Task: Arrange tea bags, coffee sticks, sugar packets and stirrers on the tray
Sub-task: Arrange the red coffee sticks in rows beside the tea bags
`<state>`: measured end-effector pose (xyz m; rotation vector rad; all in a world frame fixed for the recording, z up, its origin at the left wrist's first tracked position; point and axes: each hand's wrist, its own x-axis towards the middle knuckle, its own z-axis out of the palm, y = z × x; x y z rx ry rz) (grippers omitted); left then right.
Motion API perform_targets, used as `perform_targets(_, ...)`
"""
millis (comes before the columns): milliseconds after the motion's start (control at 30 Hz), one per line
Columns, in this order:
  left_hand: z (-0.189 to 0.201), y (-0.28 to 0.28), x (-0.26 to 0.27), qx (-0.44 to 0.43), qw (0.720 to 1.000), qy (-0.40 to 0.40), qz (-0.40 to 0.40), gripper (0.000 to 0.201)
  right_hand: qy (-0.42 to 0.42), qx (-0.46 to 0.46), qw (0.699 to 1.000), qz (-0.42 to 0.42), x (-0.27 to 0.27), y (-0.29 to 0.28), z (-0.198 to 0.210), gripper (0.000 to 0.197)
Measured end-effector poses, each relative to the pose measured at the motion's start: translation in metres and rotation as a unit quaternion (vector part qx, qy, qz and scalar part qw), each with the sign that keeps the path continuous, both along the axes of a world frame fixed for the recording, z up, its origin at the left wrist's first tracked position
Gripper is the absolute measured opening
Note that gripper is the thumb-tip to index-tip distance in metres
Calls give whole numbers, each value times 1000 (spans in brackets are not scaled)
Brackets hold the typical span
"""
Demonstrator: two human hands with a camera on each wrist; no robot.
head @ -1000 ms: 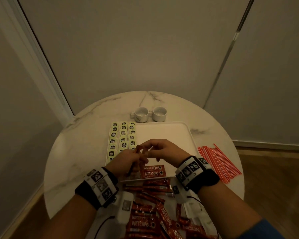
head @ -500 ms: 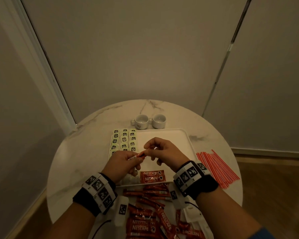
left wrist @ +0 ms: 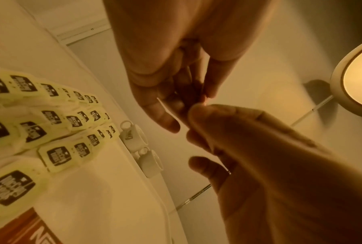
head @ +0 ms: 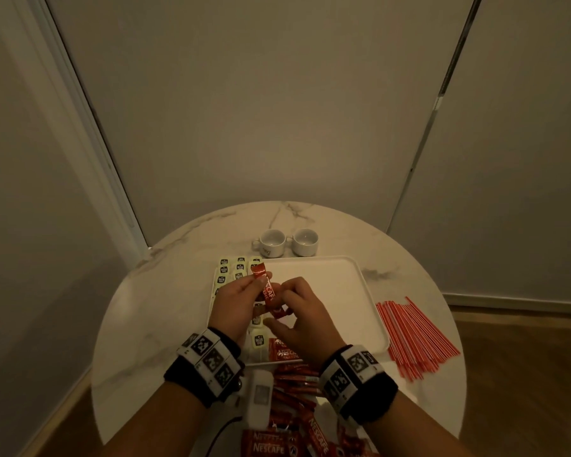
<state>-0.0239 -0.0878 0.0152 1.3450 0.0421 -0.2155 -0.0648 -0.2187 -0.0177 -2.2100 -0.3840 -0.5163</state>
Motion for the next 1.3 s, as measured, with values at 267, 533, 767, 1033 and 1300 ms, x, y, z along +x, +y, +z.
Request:
perform_targets(267,-6,0,0,-53,997,24,-49,24,225,222,947,-64,20,-15,30,25)
perform_targets(533,-19,2,7,-57,998,37,8,14,272,184,945,11,20,-19,29,7)
perform_targets(767,-35,4,16,-58,997,42,2,12,328,231,916,-4,29,-50,16,25)
perform_targets(1033,-63,0,15,38,996,59,-50,23,321,20,947,6,46,-41,5,16)
perform_targets(1300,-73,18,11,426,887,-149,-99,16,414,-107,903,-43,69,-42,-22,17)
